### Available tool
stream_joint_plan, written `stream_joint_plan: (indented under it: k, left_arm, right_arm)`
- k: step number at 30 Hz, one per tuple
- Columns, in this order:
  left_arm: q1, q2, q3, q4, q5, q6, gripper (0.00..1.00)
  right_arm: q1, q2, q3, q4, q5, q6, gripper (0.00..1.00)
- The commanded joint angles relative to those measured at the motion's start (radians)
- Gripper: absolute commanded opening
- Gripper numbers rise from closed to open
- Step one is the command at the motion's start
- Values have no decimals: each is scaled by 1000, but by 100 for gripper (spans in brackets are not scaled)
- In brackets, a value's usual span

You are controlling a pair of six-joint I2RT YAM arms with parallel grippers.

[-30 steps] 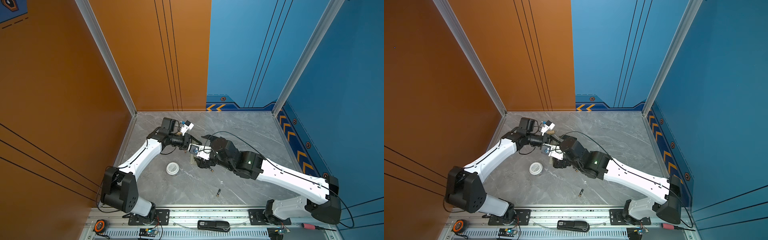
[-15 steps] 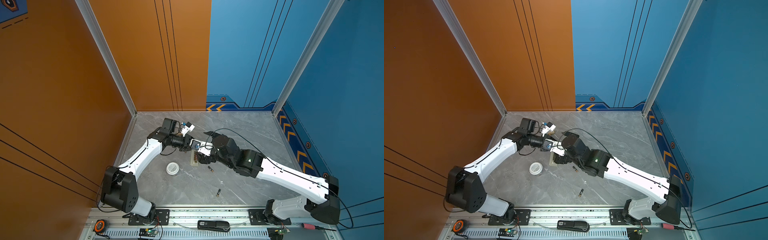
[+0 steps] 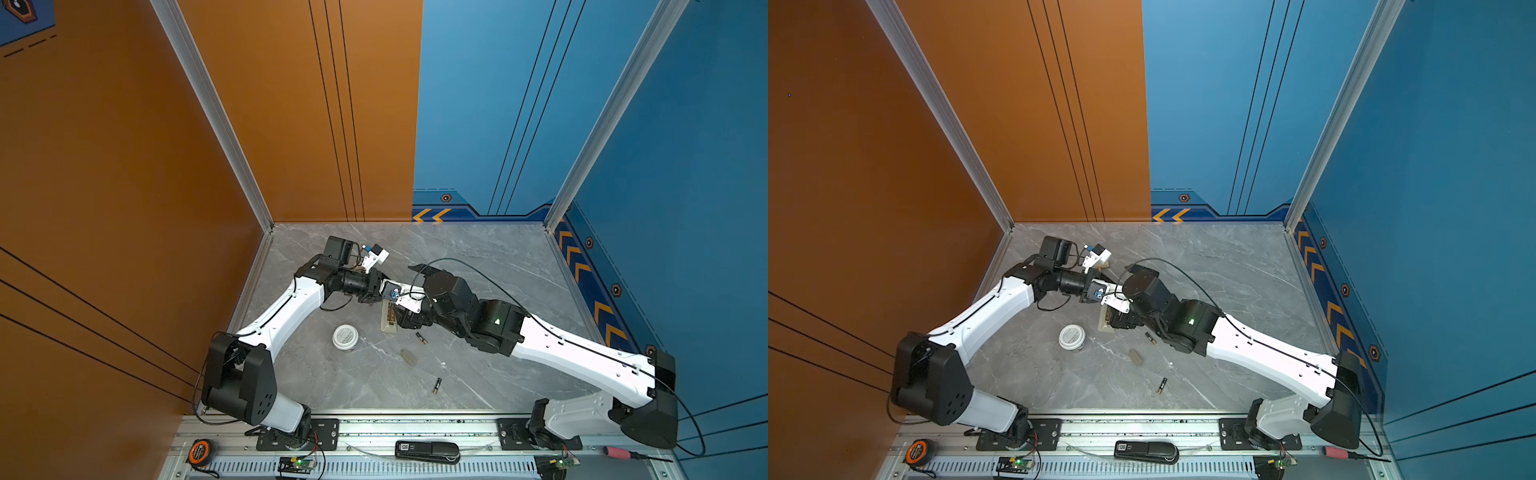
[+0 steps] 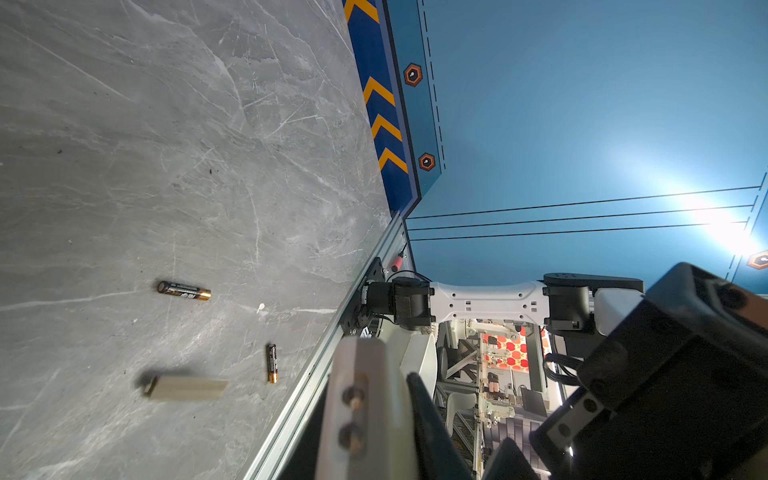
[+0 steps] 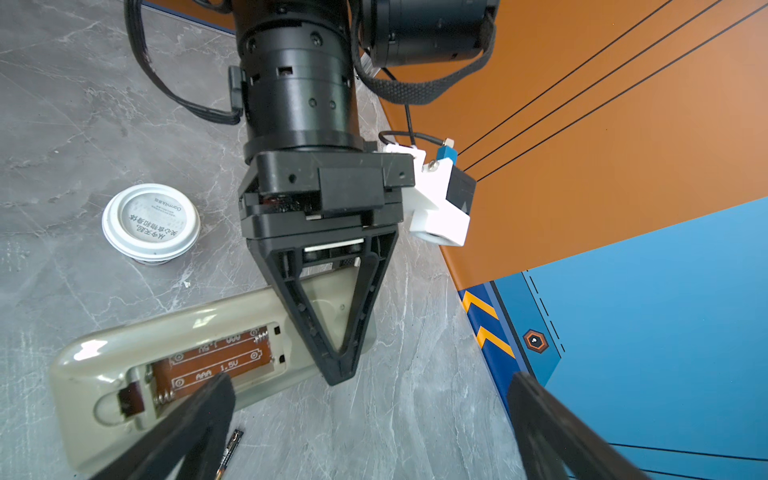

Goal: Load the batteries into the remote control
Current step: 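Slide the battery cover off the remote with the right gripper, then move the right gripper over the AA battery while the left arm draws back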

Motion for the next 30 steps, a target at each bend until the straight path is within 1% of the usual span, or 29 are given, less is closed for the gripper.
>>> stream_joint_plan:
  k: [1,5,8,11,13,16,18,21,23,24,26,29,30]
  left_arm:
    - [41,23,21,-18,-55,11,0]
    - [81,44,24,-48,-117,27,0]
    - [91,44,20,-48,-162,35,0]
    - [97,33,19,-50,-202,47,0]
    - [106,21,14,-58,-237,58,0]
    - [122,-2,-1,-67,-282,76,0]
    - [127,-21,-15,-67,-305,85,0]
    - [126,-49,-41,-67,-325,103,0]
    - [127,-69,-65,-62,-330,115,0]
    - [127,-79,-77,-57,-328,117,0]
    - [125,-103,-107,-46,-325,121,0]
    - [113,-143,-138,-32,-325,115,0]
    - [108,-159,-172,-27,-325,108,0]
  right_arm:
    - [-13,1,-7,-13,3,57,100]
    - [-50,-23,-8,-15,2,138,100]
    - [-79,-42,-2,-30,5,212,100]
    - [-94,-53,5,-63,45,284,100]
    - [-106,-52,21,-107,89,346,100]
    - [-145,-35,65,-224,101,452,100]
    - [-184,-22,87,-302,66,517,100]
    - [-265,14,107,-416,-24,619,100]
    - [-332,65,130,-502,-127,676,100]
    - [-352,90,137,-534,-160,690,100]
    - [-358,136,136,-576,-233,690,98]
    - [-358,204,138,-619,-286,685,95]
    - [-358,223,139,-627,-296,683,94]
